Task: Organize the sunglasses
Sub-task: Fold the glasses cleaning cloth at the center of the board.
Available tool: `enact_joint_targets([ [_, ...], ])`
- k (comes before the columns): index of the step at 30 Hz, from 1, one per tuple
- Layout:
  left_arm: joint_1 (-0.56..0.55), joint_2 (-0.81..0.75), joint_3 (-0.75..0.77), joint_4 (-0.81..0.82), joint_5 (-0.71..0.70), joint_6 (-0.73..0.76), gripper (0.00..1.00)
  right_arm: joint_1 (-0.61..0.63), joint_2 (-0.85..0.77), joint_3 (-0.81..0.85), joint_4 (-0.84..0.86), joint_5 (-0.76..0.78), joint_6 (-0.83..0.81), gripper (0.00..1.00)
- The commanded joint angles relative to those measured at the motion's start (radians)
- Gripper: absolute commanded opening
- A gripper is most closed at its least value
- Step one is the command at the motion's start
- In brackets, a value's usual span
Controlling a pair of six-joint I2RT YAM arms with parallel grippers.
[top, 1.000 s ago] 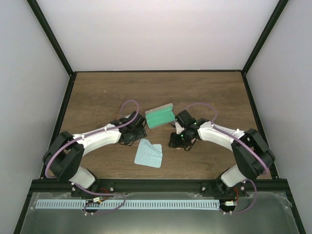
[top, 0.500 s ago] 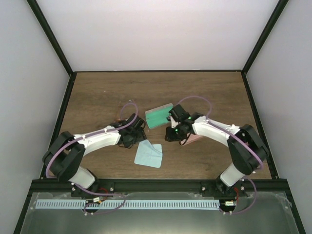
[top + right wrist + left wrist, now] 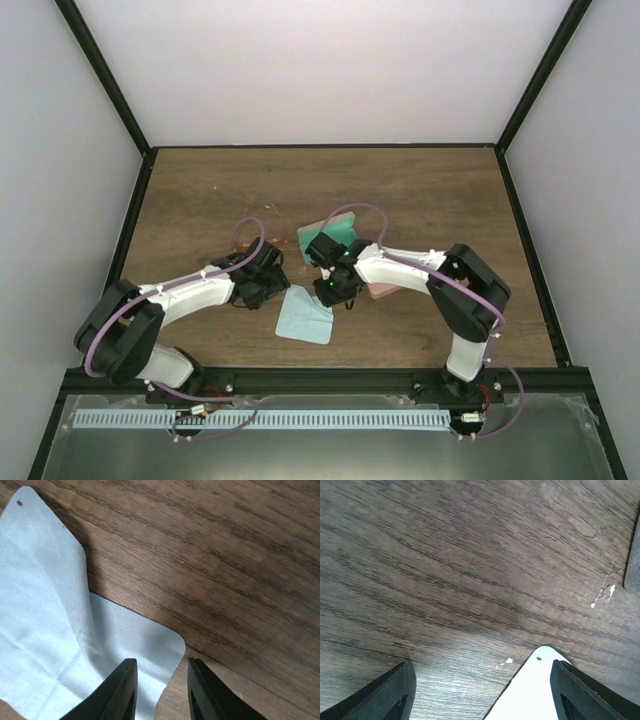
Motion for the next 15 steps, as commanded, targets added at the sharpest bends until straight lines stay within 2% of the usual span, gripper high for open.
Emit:
enact_joint_targets([
  [1, 0.012, -0.027, -0.016, -0.014, 0.007, -0.021, 0.75, 0.013, 0.035, 0.041, -0.025, 0.059, -0.022, 0.28],
  [8, 0.026, -0.047, -0.034, -0.016, 0.008, -0.023, 0.75, 0.014, 0.062, 0.019, -0.020, 0.062, -0.026, 0.26],
  [12, 0.028, -0.041, -0.034, -0.014, 0.011, -0.017, 0.76, 0.016, 0.078, 0.010, -0.010, 0.054, -0.032, 0.18],
  [15, 0.029, -0.038, -0.034, -0.016, 0.010, -0.013, 0.75, 0.022, 0.086, 0.023, -0.016, 0.060, -0.037, 0.16],
])
